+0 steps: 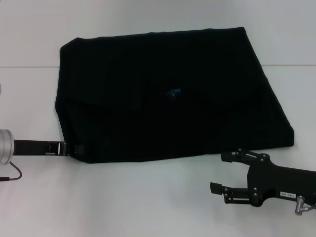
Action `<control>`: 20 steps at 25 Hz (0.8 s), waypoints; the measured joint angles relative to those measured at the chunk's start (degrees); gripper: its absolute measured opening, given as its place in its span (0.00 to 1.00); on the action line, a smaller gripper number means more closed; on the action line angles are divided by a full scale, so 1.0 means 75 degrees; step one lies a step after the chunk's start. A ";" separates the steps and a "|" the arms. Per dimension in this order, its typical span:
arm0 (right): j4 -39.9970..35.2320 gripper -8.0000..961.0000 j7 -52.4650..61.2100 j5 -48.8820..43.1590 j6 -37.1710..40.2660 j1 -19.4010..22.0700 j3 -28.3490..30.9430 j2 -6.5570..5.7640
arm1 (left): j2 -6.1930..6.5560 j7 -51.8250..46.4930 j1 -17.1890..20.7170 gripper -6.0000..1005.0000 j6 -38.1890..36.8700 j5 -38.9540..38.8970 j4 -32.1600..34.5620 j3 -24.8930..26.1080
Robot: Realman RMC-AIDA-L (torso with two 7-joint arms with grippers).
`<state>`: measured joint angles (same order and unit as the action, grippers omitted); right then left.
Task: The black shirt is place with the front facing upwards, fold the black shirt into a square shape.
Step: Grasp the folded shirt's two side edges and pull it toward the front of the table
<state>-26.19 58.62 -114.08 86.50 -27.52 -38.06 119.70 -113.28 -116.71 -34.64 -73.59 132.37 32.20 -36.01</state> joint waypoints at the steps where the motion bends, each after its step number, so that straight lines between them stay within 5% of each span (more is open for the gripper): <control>1: 0.0000 0.96 0.0000 0.0000 0.0000 0.0000 0.0000 0.0000 | 0.0000 -0.0001 0.0001 0.04 0.0002 0.0000 0.0004 -0.0002; 10: -0.0191 0.96 0.1085 0.0000 -0.0101 -0.0015 0.1405 -0.0061 | 0.0090 -0.0001 0.0002 0.03 -0.0287 -0.0082 0.0009 0.0142; 15: -0.1099 0.96 0.3699 -0.0061 -0.0127 -0.0032 0.1820 -0.0439 | 0.0120 -0.0023 0.0001 0.03 -0.0376 -0.0089 0.0008 0.0172; 20: -0.2046 0.96 0.6553 -0.0798 -0.0132 -0.0217 0.1698 -0.1051 | 0.0126 -0.0071 -0.0019 0.06 -0.0364 -0.0092 0.0007 0.0173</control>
<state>-41.54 107.77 -120.06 85.51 -29.16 -25.32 111.82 -112.34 -117.24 -34.78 -76.32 131.67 32.25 -34.71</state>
